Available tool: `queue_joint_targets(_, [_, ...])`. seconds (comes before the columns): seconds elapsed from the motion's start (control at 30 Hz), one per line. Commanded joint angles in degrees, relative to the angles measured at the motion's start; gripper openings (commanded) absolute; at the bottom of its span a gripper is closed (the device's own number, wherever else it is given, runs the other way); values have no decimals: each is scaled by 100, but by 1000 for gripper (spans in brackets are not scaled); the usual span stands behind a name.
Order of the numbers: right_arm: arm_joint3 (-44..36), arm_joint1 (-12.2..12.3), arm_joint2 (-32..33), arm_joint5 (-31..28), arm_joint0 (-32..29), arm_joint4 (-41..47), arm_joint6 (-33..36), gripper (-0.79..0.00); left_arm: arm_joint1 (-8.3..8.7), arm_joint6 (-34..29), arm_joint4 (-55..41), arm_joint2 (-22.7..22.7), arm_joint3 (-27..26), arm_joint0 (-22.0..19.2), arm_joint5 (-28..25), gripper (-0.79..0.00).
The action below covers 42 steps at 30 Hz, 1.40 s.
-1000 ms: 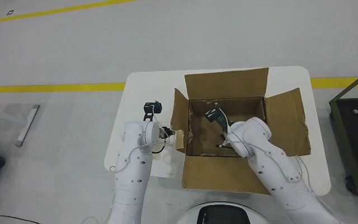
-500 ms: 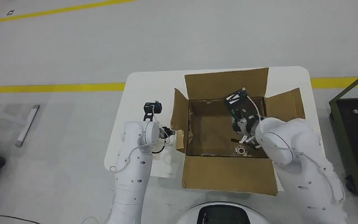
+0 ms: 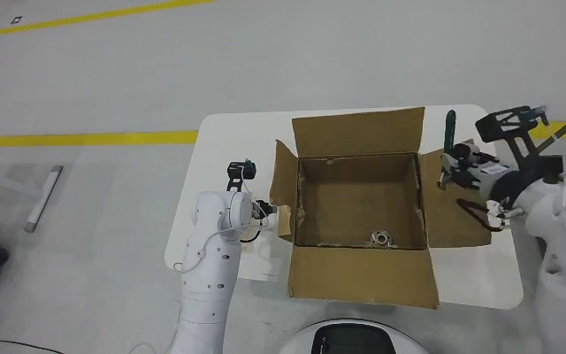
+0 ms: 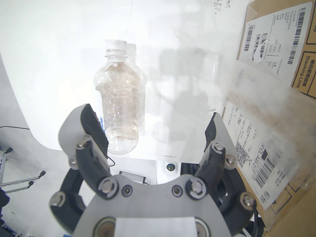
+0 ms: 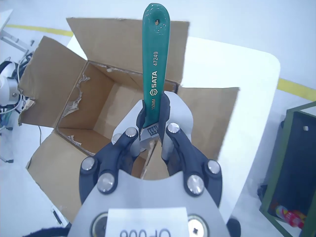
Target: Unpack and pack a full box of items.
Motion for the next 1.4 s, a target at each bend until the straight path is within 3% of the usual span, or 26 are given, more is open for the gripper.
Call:
queue_joint_targets(0.0, [-32,38,402,-11,-69,106,-2,-785,0,0,0,0,0,0,0,0])
queue_joint_targets(0.23, [-100,165,1451,1,-395,190,10,-785,0,0,0,0,0,0,0,0])
queue_joint_targets(0.43, [148,266,1873,-61,-812,-60,277,-785,0,0,0,0,0,0,0,0])
queue_joint_targets(0.7, [965,338,1044,-151,-1334,-939,547,-785,0,0,0,0,0,0,0,0])
queue_joint_targets(0.97, [1719,358,-30,-18,-1310,-1643,413,-785,0,0,0,0,0,0,0,0])
queue_joint_targets(1.3, [2078,418,-366,15,-1123,-1819,462,-782,0,0,0,0,0,0,0,0])
queue_joint_targets(1.33, [2093,425,-379,20,-1112,-1827,478,-714,0,0,0,0,0,0,0,0])
queue_joint_targets(1.37, [2109,431,-391,29,-1101,-1822,491,-597,0,0,0,0,0,0,0,0])
